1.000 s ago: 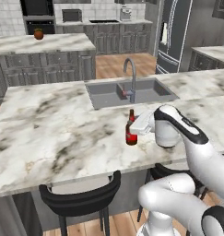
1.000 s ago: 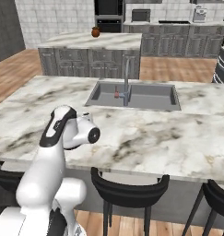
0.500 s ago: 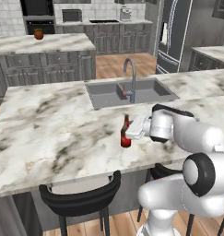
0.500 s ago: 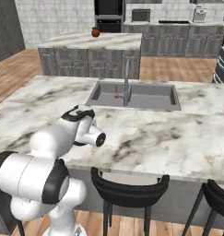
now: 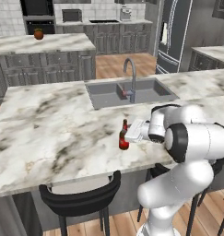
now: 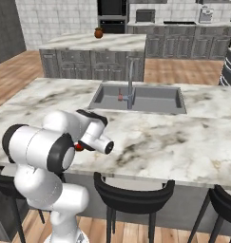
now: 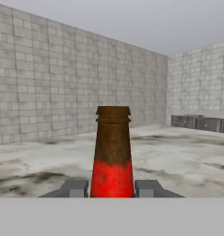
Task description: Get the candle and the beer from the cabinet and move them to the dining counter.
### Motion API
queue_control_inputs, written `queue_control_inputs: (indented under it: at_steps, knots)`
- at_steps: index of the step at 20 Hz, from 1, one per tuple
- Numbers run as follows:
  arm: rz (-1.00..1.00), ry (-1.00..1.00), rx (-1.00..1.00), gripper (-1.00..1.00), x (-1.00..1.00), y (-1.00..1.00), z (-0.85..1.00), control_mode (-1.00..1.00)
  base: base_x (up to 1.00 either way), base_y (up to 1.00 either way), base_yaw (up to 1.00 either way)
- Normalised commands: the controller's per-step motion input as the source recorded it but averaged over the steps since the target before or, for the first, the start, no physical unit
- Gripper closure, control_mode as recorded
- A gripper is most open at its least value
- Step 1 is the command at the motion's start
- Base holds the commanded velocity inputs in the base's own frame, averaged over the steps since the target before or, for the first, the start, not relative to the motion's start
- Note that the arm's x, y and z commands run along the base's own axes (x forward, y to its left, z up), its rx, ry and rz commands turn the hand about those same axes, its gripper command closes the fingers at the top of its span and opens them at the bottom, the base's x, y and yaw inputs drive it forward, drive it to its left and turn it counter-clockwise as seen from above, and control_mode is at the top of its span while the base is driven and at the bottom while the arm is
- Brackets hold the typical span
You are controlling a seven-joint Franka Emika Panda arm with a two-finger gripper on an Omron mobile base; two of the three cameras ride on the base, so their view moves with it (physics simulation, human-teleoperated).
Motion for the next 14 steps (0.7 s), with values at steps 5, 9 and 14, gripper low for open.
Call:
queue_control_inputs:
  at_steps: [5, 9, 14]
  knots:
    - [0.00, 0.01, 0.00, 1.00, 0.23, 0.03, -0.21, -1.00, 0.00, 0.00, 0.00]
    - [0.00, 0.02, 0.00, 1.00, 0.31, 0.14, -0.23, -1.00, 0.00, 0.00, 0.00]
    - [0.00, 0.00, 0.00, 1.00, 0.33, 0.05, -0.18, -1.00, 0.00, 0.00, 0.00]
